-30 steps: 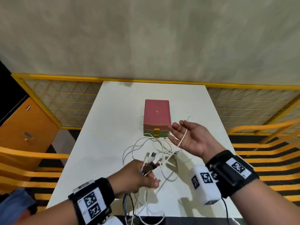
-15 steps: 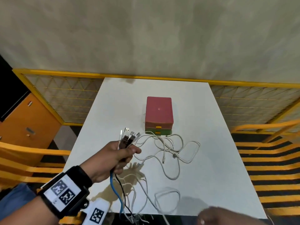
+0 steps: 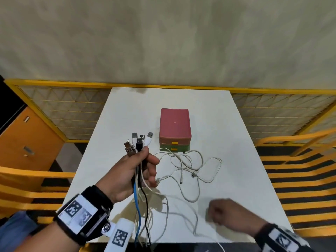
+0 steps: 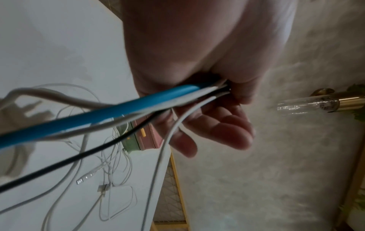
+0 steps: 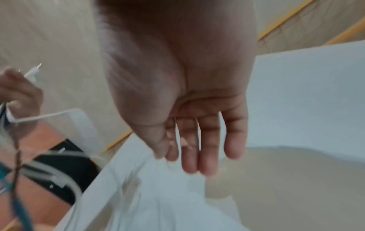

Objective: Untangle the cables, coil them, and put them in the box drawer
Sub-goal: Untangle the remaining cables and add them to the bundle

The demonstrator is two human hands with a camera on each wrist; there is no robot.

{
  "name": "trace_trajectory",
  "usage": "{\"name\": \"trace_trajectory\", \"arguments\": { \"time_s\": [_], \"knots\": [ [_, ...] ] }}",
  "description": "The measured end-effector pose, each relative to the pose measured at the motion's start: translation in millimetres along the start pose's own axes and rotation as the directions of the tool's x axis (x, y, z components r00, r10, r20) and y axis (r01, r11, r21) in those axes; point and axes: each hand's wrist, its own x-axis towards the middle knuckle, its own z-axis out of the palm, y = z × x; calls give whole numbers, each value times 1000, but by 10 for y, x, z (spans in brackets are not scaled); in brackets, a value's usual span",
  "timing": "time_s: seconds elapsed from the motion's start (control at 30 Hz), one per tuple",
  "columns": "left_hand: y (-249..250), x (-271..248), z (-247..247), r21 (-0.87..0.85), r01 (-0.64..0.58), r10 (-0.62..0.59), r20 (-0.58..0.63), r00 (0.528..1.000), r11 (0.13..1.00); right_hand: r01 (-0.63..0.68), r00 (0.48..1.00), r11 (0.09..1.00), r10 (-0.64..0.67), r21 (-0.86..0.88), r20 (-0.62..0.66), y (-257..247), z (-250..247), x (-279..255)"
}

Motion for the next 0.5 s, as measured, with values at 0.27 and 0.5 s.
{"name": "trace_trajectory", "arguments": {
  "time_s": [0.27, 0.5],
  "knots": [
    [-73, 42, 79, -43, -1, 4, 54, 999, 999, -122, 924, 908, -44, -401, -379, -108, -446, 1229],
    [-94, 168, -22, -87, -28, 29, 2, 1000, 996, -177, 907, 828, -72, -532, -414, -30, -120, 1285]
  ]
}}
